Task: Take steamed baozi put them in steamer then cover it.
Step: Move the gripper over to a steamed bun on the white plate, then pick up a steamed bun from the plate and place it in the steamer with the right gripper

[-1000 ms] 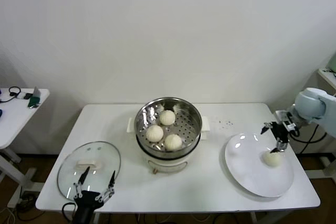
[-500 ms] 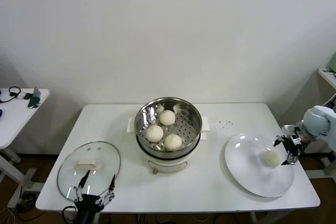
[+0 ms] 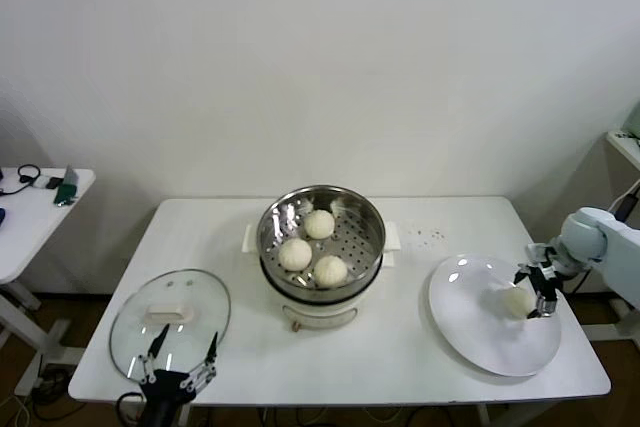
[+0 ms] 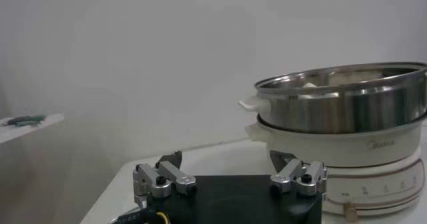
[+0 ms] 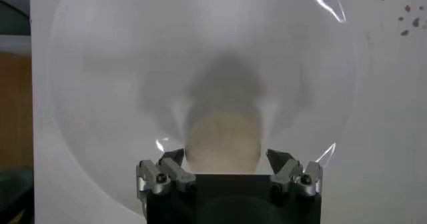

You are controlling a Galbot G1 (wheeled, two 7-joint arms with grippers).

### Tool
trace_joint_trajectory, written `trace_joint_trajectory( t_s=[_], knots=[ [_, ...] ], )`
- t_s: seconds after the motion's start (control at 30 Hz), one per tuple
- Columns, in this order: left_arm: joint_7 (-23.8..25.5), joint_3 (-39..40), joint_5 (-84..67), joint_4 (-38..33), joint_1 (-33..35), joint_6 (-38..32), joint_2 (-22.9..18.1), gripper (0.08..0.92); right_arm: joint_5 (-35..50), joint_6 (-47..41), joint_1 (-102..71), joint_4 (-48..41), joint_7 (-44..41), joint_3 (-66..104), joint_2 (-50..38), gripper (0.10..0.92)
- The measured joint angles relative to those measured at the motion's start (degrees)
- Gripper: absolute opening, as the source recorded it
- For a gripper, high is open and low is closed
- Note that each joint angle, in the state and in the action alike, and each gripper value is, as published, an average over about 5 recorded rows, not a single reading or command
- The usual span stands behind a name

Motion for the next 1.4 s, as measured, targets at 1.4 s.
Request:
trace_joint_trajectory(
  t_s=[1.4],
  knots=[
    [-0.62,1.63,-0.67,0.15,-0.67,-0.48,-0.32,0.823,23.73,-4.44,28.7,-0.82,0.18,-26.34,8.78,0.704]
  ],
)
